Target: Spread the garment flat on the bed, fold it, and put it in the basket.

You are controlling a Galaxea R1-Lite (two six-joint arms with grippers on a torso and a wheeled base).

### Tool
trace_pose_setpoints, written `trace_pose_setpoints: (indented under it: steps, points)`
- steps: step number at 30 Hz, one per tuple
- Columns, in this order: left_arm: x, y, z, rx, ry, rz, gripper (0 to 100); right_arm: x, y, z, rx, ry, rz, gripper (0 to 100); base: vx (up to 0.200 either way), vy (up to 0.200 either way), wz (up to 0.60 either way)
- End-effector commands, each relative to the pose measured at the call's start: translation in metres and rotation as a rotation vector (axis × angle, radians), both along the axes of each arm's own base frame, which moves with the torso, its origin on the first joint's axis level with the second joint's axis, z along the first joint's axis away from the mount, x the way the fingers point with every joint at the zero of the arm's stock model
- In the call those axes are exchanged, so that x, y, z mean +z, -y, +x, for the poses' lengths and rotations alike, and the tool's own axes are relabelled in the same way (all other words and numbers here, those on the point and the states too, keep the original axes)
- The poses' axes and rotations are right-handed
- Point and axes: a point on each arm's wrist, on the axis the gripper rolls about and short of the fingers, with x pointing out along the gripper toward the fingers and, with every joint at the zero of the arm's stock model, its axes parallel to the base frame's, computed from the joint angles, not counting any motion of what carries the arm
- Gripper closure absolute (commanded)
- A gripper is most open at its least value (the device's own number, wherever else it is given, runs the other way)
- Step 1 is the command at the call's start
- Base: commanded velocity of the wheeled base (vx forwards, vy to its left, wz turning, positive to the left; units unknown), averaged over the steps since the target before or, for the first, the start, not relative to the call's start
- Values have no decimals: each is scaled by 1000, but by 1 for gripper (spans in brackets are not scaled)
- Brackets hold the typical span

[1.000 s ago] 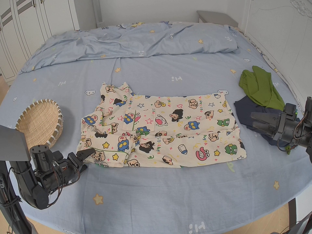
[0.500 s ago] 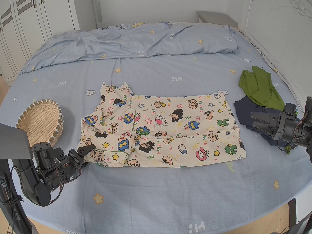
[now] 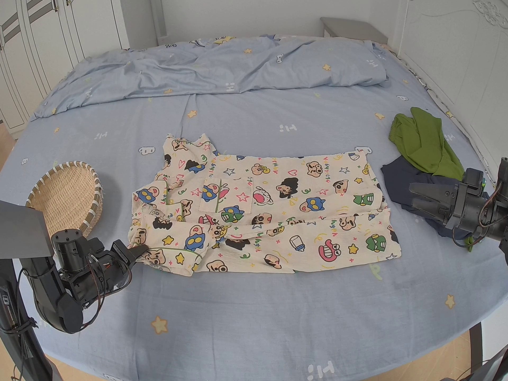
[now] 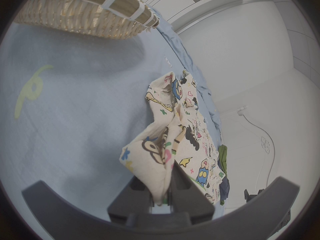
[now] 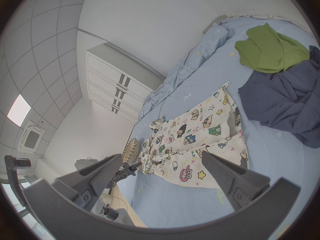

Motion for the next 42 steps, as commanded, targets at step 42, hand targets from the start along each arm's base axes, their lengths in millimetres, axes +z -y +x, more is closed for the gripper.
trace_pose_setpoints:
  steps: [42]
  points:
    - [13,15,3,-54,72,-9,100,-122,27,43,11,-426,-37,0,0,0,0]
